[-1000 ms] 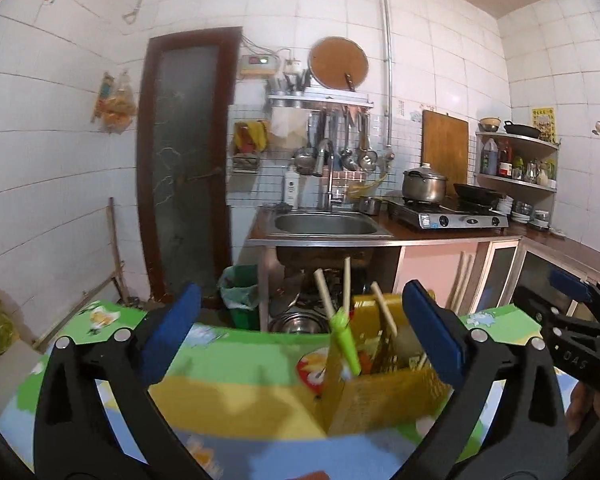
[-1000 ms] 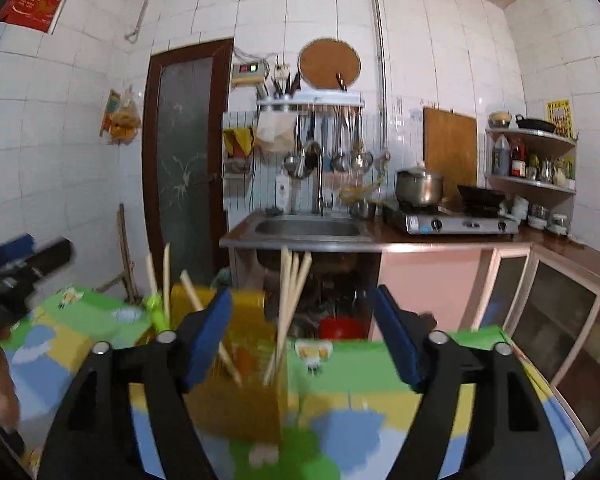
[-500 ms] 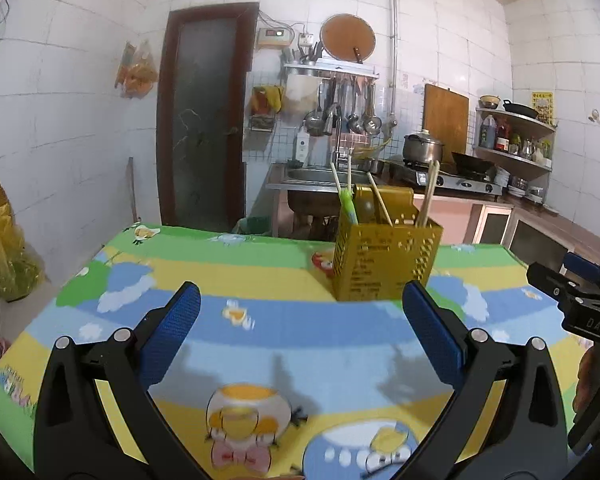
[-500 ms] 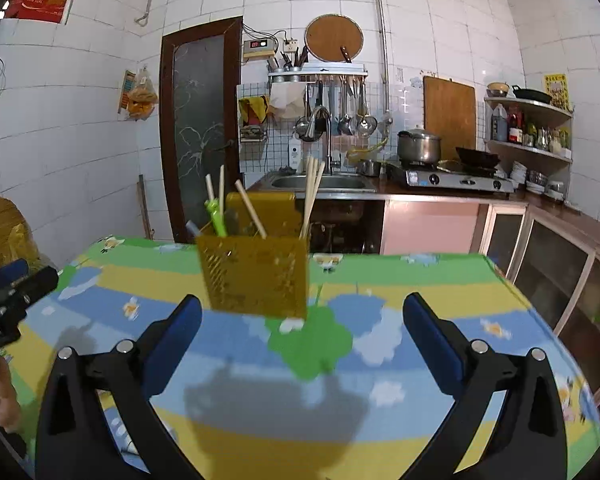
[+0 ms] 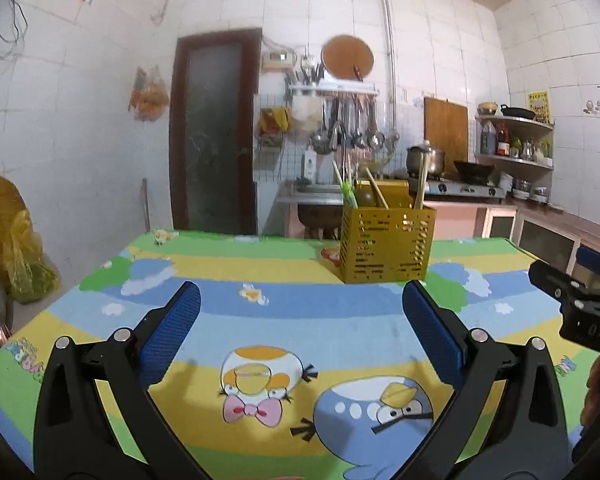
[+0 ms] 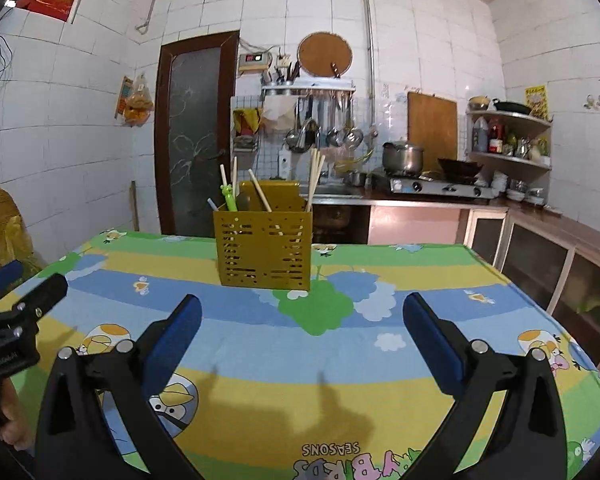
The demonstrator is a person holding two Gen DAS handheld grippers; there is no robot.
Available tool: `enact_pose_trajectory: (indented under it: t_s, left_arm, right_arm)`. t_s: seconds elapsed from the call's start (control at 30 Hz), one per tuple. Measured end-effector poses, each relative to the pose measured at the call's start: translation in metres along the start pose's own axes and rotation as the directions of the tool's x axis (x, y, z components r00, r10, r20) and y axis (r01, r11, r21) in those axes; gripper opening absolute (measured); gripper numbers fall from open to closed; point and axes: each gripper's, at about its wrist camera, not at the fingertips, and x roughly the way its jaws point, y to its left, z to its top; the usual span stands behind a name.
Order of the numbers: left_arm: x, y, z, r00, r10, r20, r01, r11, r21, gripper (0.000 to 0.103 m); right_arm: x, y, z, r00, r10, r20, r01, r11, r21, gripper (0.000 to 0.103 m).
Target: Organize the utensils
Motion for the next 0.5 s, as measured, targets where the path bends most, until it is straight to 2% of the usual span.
enact_pose_trajectory:
  t_s: [0.07, 0.17, 0.37, 0.5]
  left_arm:
    - [0.0, -0.005, -0.003, 0.999, 0.007, 0.031, -0.008, 0.999, 0.036, 0.098]
    - [0.004, -0.007, -0.008, 1.0, 0.001, 0.029, -0.002, 0.999, 0.036, 0.098]
    - [0.008, -0.009, -0.012, 1.0, -0.006, 0.007, 0.006, 0.999, 0.048, 0.098]
    - [0.009, -0.01, -0.013, 1.0, -0.009, 0.002, 0.009, 0.999, 0.051, 0.098]
  right_arm:
    - [-0.001, 0.001, -0.004, 1.0, 0.003, 0.018, -0.003, 1.0, -0.019, 0.098]
    - [-0.001, -0.001, -0.009, 0.999, 0.004, 0.037, -0.003, 1.0, -0.008, 0.098]
    - [0.008, -0.007, -0.021, 1.0, -0.002, -0.007, 0.002, 1.0, 0.019, 0.098]
    - [0.007, -0.01, -0.021, 1.0, 0.002, 0.002, -0.002, 0.999, 0.039, 0.098]
